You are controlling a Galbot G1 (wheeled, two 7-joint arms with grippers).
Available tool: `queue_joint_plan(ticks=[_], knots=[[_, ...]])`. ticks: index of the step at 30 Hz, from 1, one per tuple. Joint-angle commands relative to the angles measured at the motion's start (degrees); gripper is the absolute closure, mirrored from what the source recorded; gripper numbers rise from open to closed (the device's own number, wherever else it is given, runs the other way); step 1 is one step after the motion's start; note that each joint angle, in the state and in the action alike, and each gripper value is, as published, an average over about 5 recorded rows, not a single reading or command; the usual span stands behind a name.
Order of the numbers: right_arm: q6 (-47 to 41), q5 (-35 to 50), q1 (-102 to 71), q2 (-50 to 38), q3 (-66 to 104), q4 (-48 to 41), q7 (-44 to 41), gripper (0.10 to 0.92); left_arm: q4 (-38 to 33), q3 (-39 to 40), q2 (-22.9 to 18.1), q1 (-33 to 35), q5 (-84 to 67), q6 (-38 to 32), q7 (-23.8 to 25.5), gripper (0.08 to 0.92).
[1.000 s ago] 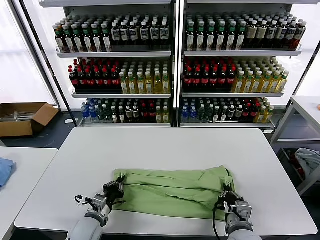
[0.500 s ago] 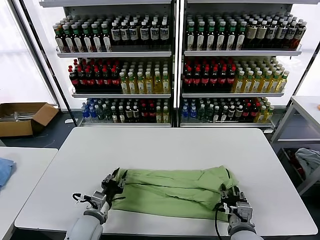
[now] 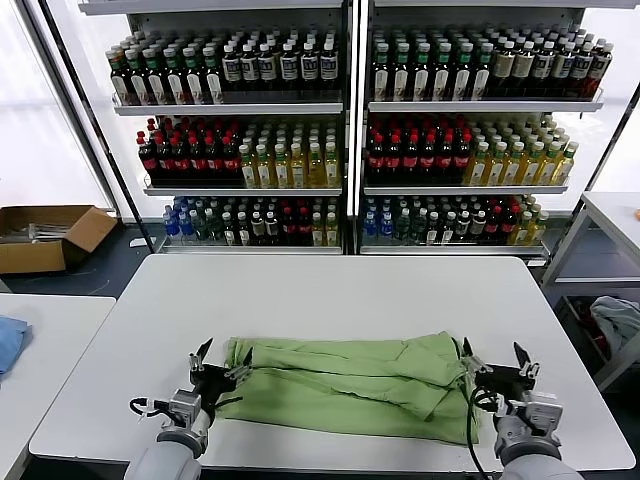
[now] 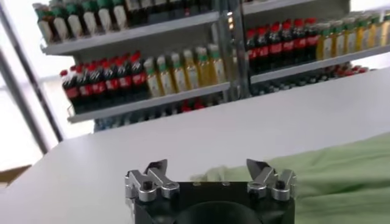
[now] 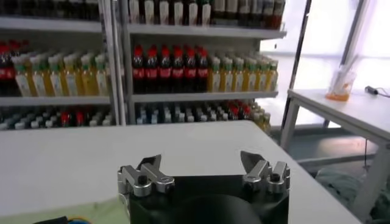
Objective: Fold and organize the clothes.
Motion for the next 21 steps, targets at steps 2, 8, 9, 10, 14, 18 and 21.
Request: queue_joint_plan(ticks=[2, 8, 9, 10, 14, 18, 21], knots=[[0.33, 2.91, -0.28, -0.80, 1.64, 3.24, 0.38, 0.203, 1.60, -1.74, -3.19, 1.29, -3.86, 2.16, -0.86, 0.179], [0.95, 1.23, -0.31, -0.41, -0.41, 2.47, 0.26, 0.203, 2.05, -1.83, -3.62, 1.25, -5.61, 2.55, -0.62, 0.177], [1.07, 0.93, -0.36, -0.34, -0.72, 2.37, 0.23, 0.203, 2.25, -1.89, -3.67, 1.13, -5.79, 2.52, -0.57, 0.177], [1.20, 0.61, -0.40, -0.23, -1.06, 2.26, 0.20, 0.203, 2.46, -1.97, -3.73, 0.98, -5.98, 2.47, -0.49, 0.177], [1.48, 0.01, -0.27, 0.20, -1.87, 2.00, 0.15, 0.203, 3.15, -2.07, -3.94, 0.50, -7.04, 2.35, -0.17, 0.214], [1.46, -0.12, 0.10, 0.21, -2.20, 1.87, 0.10, 0.203, 3.78, -1.78, -4.32, 0.52, -7.27, 2.30, 0.21, 0.321], [1.43, -0.10, 0.45, 0.13, -2.09, 1.70, 0.03, 0.203, 3.87, -1.59, -4.49, 0.80, -7.18, 2.27, 0.66, 0.407]])
